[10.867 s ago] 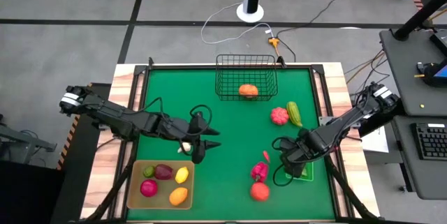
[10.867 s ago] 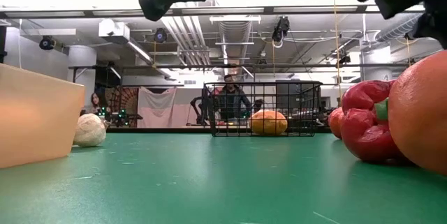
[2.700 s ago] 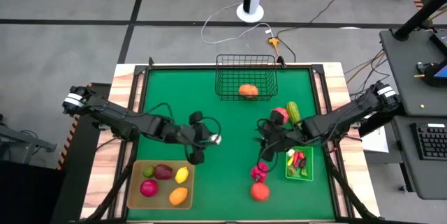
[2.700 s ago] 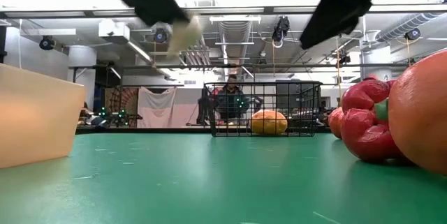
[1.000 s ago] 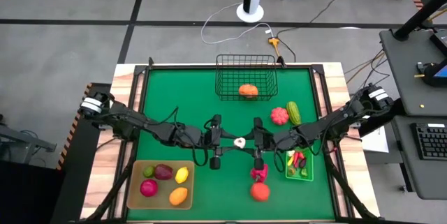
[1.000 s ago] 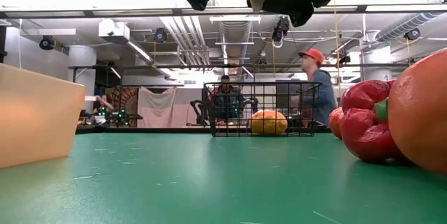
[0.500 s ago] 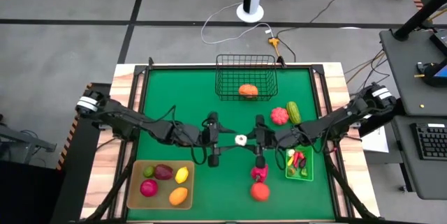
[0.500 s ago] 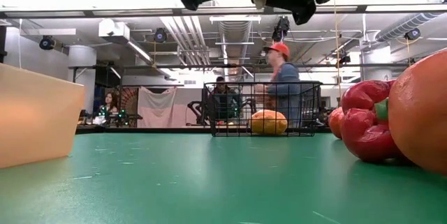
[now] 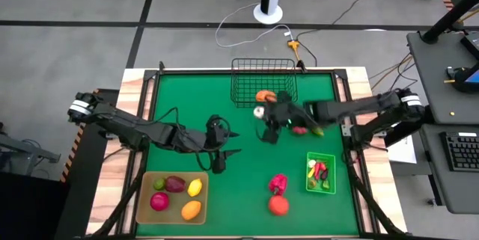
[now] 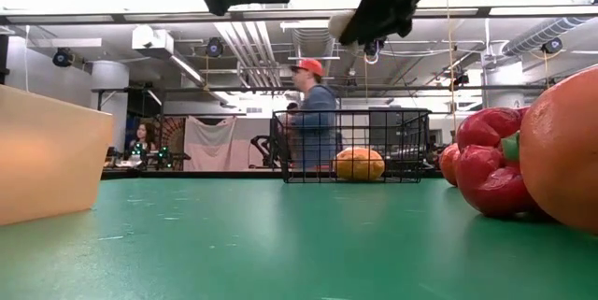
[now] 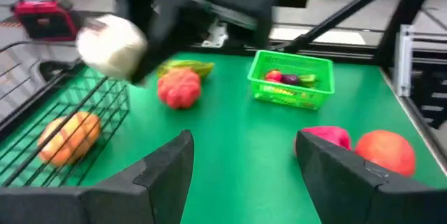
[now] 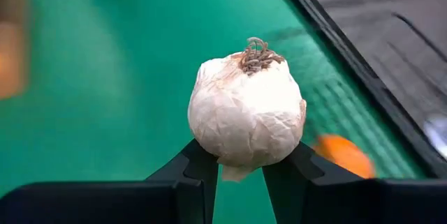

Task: Sort produce into baskets
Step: Put the garlic into the black basket

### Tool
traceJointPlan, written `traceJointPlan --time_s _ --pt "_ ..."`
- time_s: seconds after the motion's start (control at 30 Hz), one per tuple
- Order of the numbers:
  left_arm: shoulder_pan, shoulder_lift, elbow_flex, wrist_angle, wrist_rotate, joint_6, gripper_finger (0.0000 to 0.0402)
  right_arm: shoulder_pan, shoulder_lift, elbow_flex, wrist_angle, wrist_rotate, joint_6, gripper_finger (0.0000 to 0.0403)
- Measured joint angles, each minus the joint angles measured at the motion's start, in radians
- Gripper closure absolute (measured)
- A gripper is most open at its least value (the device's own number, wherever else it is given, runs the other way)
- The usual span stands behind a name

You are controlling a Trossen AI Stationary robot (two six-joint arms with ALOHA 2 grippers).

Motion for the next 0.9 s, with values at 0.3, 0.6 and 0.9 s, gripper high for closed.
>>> traceJointPlan --time_s 0.3,0.6,0.9 --pt "-0.016 -0.006 0.0 -0.097 -0.042 -0.087 0.0169 -0.292 0.131 0.202 -0.253 -0.008 -0.01 0.0314" --pt "-0.023 -0.008 0.0 -0.151 -0.042 -0.12 0.0169 -0.523 0.327 0.311 -0.369 -0.147 -0.015 0.0315" --pt "-0.023 -0.008 0.0 -0.18 -0.042 -0.128 0.0169 -0.625 0.502 0.467 -0.554 -0.191 -0.053 0.0314"
